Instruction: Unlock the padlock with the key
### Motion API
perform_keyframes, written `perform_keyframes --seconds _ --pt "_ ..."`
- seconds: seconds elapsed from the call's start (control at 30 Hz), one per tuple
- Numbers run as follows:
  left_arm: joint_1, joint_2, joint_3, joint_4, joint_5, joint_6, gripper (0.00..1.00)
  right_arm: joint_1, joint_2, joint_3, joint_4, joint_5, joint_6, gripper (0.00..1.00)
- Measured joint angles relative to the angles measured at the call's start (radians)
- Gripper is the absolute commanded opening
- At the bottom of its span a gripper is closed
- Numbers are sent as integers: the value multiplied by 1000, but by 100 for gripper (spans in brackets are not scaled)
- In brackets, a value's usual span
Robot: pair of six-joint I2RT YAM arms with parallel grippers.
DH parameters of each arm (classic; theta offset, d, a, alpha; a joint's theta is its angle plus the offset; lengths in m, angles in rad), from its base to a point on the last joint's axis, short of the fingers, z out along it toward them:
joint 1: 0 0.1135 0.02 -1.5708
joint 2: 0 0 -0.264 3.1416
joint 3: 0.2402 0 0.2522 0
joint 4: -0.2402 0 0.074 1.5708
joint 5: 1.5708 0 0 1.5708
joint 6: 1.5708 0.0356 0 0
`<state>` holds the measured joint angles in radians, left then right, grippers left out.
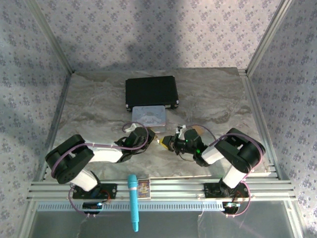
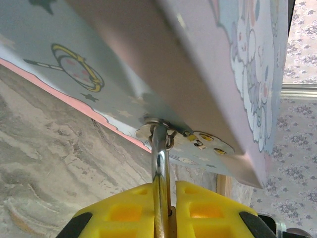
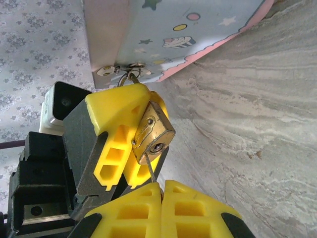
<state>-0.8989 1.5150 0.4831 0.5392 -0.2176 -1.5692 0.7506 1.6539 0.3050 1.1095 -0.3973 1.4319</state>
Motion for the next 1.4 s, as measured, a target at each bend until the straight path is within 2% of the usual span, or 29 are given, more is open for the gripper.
perform_keyframes --seconds 0.6,1.4 --pt "2 5 -2 11 8 -41 0 -11 72 0 68 0 2 0" --pt "7 13 -5 39 8 -49 0 -20 95 -3 124 -3 5 0"
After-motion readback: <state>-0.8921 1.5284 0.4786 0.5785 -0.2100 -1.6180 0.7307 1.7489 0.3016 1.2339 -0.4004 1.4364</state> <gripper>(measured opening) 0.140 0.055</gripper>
